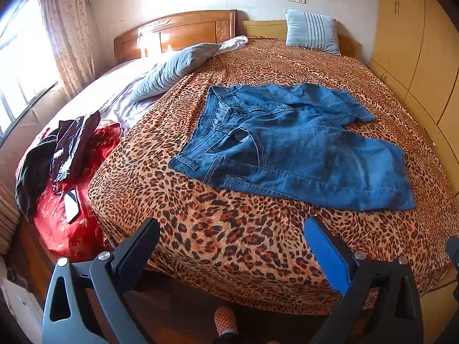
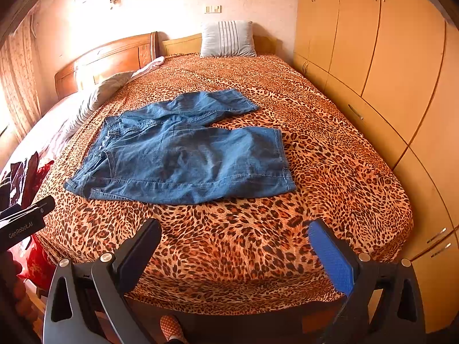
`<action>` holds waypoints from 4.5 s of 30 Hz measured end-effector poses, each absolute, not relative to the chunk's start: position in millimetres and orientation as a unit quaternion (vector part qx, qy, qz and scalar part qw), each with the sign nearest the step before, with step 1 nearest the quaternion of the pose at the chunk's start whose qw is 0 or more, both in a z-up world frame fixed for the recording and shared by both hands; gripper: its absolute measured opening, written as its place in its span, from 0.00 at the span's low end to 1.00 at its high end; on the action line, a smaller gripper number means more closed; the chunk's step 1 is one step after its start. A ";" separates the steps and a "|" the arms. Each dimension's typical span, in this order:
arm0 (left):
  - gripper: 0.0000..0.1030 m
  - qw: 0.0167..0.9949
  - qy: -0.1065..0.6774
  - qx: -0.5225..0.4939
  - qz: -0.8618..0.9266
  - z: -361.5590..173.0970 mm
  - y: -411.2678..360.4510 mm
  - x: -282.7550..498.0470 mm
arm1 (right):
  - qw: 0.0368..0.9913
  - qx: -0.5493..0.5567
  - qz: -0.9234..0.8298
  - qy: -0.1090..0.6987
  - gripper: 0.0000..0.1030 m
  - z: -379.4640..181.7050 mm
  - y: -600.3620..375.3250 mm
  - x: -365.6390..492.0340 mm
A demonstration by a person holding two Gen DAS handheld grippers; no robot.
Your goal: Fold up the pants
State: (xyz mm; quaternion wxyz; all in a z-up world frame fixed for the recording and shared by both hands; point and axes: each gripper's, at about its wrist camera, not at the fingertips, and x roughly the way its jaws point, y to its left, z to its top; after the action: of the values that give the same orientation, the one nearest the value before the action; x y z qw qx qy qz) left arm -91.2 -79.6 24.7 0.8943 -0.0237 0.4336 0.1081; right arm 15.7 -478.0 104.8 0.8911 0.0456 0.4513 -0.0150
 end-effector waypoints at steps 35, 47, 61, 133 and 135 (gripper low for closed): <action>0.99 0.890 0.446 -0.019 0.097 14.8 -80.7 -87.4 | 0.885 0.053 -0.023 0.461 1.00 100.0 -477.1 12.4; 0.99 0.886 0.451 -0.015 0.108 19.9 -101.6 -107.2 | 0.887 0.050 -0.006 0.458 1.00 98.1 -491.1 6.3; 0.99 0.883 0.463 -0.009 0.073 5.1 -75.2 -37.4 | 0.880 0.051 -0.019 0.472 1.00 78.5 -468.3 57.7; 0.99 0.555 0.788 0.213 -0.160 -244.8 65.4 579.7 | 0.587 -0.281 0.346 0.676 1.00 -165.2 -382.3 707.4; 0.99 0.554 0.789 0.218 -0.153 -242.7 58.1 578.3 | 0.586 -0.281 0.343 0.678 0.99 -162.3 -387.3 709.2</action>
State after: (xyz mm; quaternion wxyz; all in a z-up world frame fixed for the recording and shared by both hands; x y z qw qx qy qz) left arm 578.3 58.1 -242.7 0.5538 0.2183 0.7889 -0.1528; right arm 709.2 -387.3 -162.3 0.5861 -0.2812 0.6780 0.3433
